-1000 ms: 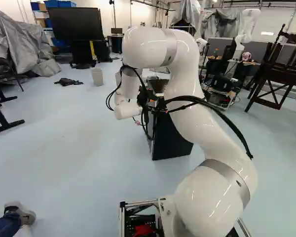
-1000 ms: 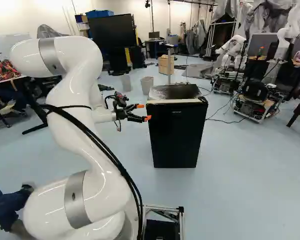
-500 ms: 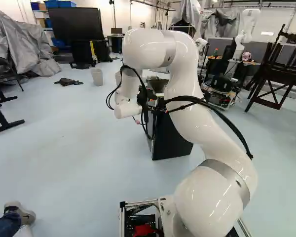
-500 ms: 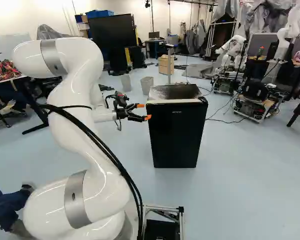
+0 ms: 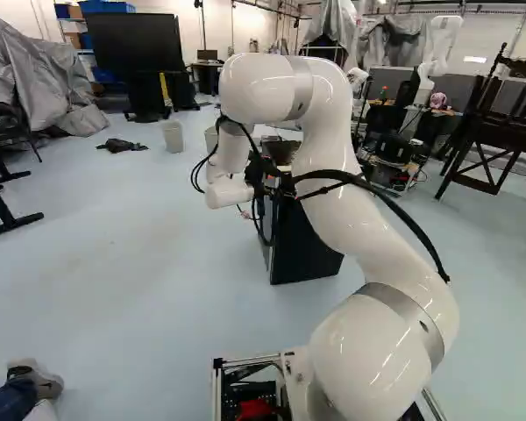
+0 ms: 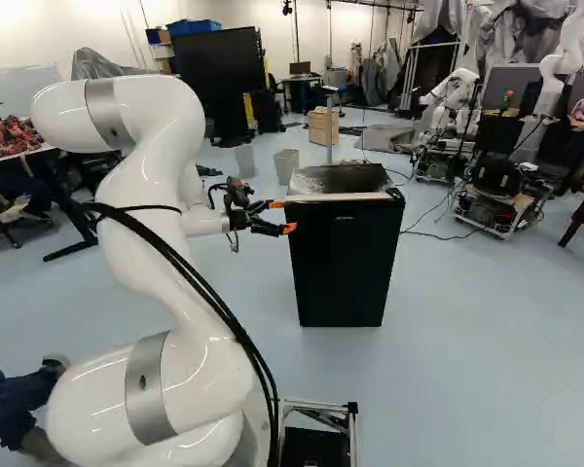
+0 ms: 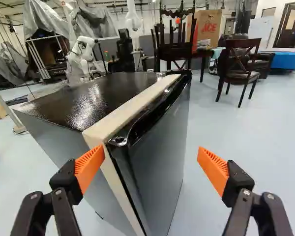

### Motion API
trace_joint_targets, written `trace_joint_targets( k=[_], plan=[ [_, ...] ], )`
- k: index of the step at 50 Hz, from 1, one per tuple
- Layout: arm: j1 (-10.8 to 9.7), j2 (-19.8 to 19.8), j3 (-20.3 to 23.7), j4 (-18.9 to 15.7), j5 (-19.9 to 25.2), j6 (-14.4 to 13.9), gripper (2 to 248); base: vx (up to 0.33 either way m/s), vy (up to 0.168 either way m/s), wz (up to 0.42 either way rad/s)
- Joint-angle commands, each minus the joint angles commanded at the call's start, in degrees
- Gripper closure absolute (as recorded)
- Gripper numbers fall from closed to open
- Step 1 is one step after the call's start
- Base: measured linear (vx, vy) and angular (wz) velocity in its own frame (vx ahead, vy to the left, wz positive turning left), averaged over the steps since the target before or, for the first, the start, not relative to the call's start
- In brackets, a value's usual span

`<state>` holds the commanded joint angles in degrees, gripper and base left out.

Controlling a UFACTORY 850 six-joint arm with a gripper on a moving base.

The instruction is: Grab a drink from the fridge

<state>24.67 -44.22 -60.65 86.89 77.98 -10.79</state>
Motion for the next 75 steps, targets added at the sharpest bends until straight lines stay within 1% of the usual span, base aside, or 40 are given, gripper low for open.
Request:
trace_joint_targets(
  k=[28, 47, 60, 75],
  plan=[
    [-1.4, -0.1, -0.1, 0.0, 0.0, 0.0, 3, 0.0, 0.0, 0.0],
    [-2.1, 0.3, 0.7, 0.0, 0.0, 0.0, 3, 0.0, 0.0, 0.0],
    [-2.4, 1.0, 2.0, 0.0, 0.0, 0.0, 3, 0.0, 0.0, 0.0],
    [-2.9, 2.5, 5.0, 0.0, 0.0, 0.0, 3, 0.0, 0.0, 0.0]
  ],
)
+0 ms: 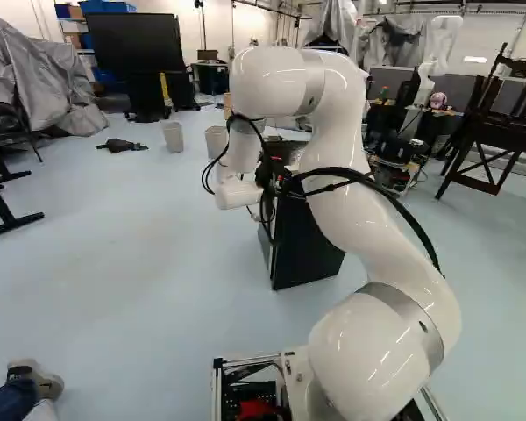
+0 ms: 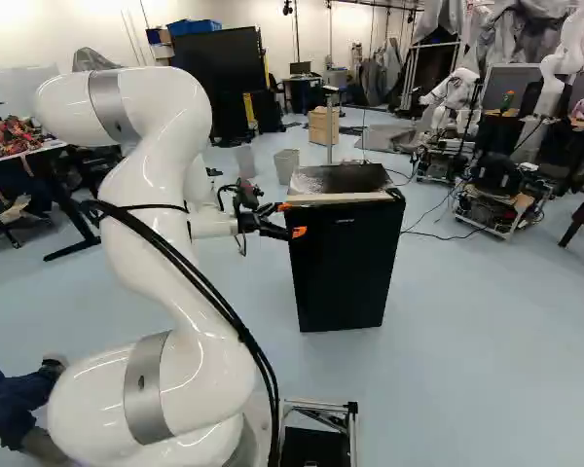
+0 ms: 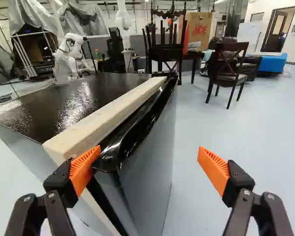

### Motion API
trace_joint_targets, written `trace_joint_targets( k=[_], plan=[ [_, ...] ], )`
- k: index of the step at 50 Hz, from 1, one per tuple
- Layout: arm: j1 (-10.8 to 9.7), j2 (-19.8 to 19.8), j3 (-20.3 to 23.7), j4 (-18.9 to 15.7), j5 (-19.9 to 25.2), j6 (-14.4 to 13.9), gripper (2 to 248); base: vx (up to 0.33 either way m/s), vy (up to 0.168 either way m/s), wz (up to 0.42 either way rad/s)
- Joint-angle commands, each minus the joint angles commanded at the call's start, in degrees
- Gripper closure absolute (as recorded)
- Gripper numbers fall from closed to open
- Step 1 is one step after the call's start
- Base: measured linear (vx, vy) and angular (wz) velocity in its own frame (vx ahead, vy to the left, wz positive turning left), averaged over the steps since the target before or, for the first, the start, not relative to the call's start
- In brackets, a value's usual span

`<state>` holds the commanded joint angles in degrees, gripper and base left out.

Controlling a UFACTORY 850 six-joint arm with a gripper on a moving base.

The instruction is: Grab a drink from the fridge

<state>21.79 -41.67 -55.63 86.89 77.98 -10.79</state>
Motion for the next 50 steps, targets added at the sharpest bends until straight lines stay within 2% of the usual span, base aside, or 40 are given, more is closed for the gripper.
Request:
trace_joint_targets(
  k=[21, 50],
  plan=[
    [0.1, 3.0, 6.0, 0.0, 0.0, 0.0, 3, 0.0, 0.0, 0.0],
    [2.7, 8.0, 16.3, 0.0, 0.0, 0.0, 3, 0.0, 0.0, 0.0]
  ],
)
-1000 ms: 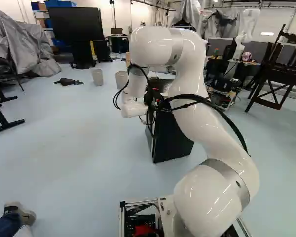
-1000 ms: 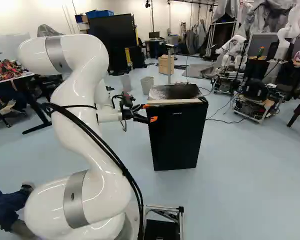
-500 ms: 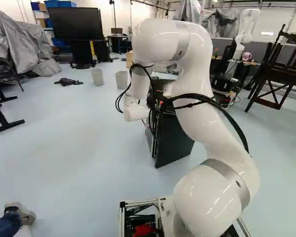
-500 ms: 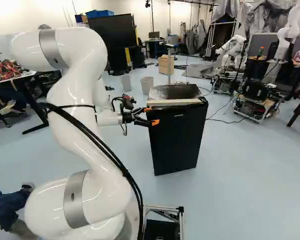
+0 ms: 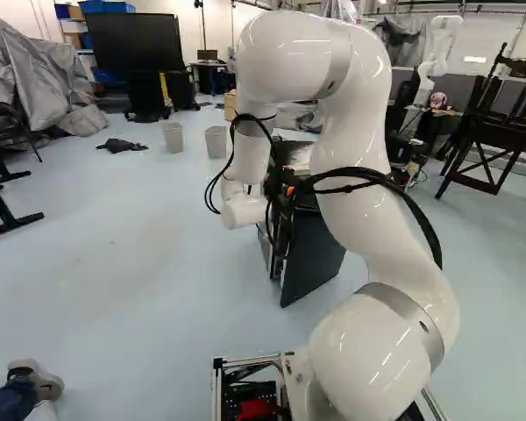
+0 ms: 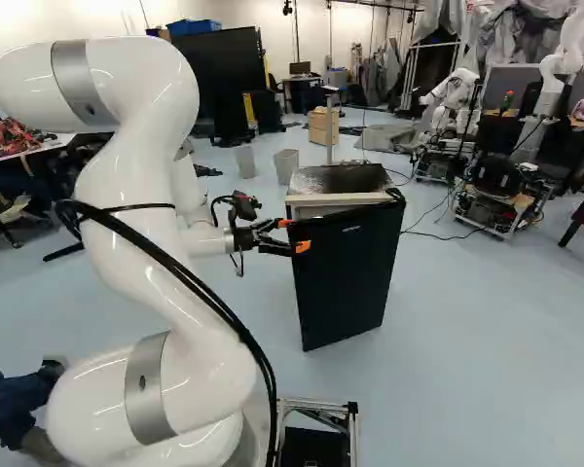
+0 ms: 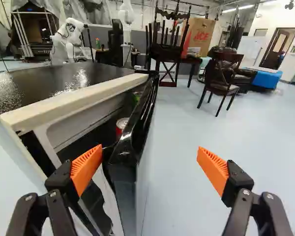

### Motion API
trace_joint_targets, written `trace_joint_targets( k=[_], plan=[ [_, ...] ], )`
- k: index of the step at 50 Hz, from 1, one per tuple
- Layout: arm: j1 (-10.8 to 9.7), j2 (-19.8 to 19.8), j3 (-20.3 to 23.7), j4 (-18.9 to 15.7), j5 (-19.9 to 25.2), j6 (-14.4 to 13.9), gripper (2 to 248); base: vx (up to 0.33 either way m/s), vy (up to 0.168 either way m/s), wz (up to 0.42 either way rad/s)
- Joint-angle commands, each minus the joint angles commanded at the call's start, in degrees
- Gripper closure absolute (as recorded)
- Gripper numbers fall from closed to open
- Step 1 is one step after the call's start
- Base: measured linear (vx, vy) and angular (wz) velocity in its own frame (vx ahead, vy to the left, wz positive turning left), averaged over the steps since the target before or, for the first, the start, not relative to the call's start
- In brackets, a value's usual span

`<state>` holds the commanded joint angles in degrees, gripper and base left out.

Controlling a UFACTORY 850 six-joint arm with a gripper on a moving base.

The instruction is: Grab a drink from the fridge

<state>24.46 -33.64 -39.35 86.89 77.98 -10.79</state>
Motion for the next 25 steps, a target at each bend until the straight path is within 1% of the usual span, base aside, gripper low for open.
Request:
trace_joint_targets(
  k=[8, 25],
  plan=[
    [0.3, 0.4, 0.8, 0.0, 0.0, 0.0, 3, 0.0, 0.0, 0.0],
    [0.3, 0.5, 1.0, 0.0, 0.0, 0.0, 3, 0.0, 0.0, 0.0]
  ],
)
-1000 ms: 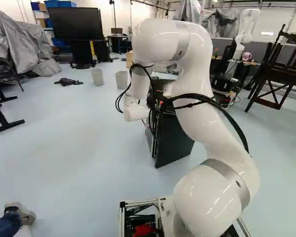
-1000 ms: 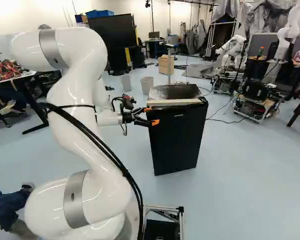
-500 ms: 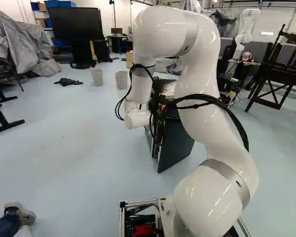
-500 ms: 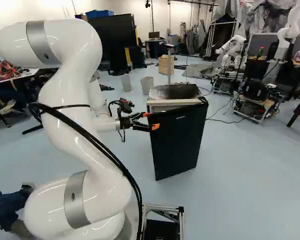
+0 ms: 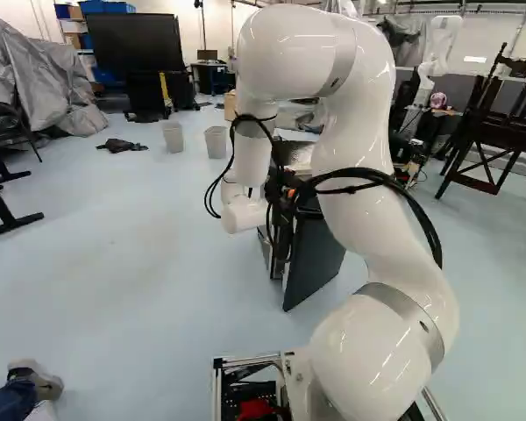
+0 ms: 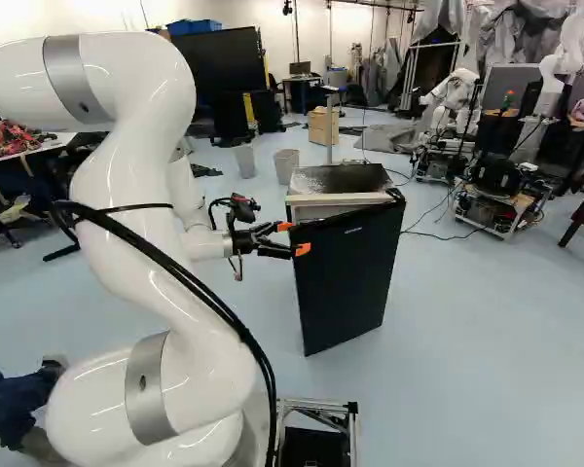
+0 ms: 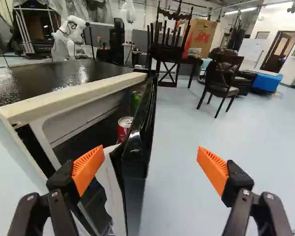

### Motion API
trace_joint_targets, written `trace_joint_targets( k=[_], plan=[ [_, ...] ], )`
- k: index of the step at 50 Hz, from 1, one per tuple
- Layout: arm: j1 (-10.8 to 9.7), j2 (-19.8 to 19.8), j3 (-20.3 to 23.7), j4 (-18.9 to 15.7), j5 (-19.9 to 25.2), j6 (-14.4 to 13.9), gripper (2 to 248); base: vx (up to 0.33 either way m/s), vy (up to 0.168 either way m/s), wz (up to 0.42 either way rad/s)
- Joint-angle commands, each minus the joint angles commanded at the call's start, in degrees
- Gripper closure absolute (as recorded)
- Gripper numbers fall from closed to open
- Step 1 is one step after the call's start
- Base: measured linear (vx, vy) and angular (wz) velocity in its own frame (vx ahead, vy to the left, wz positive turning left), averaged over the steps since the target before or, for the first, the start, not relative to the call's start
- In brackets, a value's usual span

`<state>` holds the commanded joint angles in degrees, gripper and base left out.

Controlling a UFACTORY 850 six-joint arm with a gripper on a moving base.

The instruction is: Grab a drink from the fridge

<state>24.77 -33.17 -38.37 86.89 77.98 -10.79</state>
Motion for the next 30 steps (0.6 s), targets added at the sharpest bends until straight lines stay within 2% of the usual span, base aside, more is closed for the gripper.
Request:
trace_joint_targets(
  k=[30],
  plan=[
    [-0.3, 0.0, -0.1, 1.3, 0.0, 0.0, 3, 0.0, 0.0, 0.0]
  ],
)
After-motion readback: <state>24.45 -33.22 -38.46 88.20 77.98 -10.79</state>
